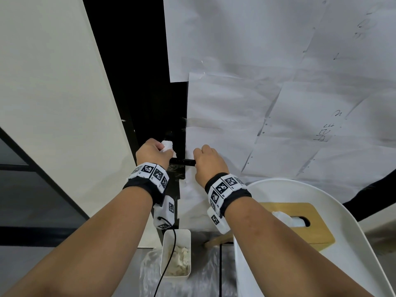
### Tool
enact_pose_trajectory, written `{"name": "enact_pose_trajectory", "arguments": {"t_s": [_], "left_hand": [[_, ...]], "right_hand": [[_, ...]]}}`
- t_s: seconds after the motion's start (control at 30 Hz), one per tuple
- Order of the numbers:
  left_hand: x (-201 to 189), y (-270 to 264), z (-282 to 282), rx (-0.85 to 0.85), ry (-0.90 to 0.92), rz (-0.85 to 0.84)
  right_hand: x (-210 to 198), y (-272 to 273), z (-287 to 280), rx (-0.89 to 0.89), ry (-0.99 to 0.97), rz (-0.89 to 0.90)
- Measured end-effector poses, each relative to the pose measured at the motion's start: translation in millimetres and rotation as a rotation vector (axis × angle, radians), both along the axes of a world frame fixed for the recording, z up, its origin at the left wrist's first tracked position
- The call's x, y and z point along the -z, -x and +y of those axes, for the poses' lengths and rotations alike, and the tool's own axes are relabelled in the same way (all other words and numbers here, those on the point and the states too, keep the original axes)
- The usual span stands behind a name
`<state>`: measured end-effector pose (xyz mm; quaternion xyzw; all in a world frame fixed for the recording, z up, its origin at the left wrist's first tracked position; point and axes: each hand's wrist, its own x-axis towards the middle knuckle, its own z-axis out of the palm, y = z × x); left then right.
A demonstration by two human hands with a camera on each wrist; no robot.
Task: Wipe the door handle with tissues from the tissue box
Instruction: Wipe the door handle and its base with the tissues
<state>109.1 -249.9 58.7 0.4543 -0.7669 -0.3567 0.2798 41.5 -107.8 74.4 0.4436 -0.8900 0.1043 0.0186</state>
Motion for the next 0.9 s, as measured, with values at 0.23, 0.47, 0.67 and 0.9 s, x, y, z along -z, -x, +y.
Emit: {"name": "enact_pose_trajectory", "arguments": {"t_s": [0.23,0.47,0.67,0.9], "left_hand": [[4.5,4.6,0.5,-0.042,-0.012,0.035],[4.5,5.3,-0.4,-0.073,-0.046,0.09],[1.7,3.2,-2.4,-0.048,-0.01,0.068],[-5.3,2.9,0.0,0.051,0.242,-0.033]], "right_hand": [[-0.9,0.2,0.3,-0.009,-0.015,0.004],[-1.6,-0.2,-0.3,-0.007,-0.015,-0.004],[-1.7,-1.0,-0.1,-0.002,-0.024,0.002],[-4.0,-1.5,-0.4,0.004,-0.04,-0.009]]}}
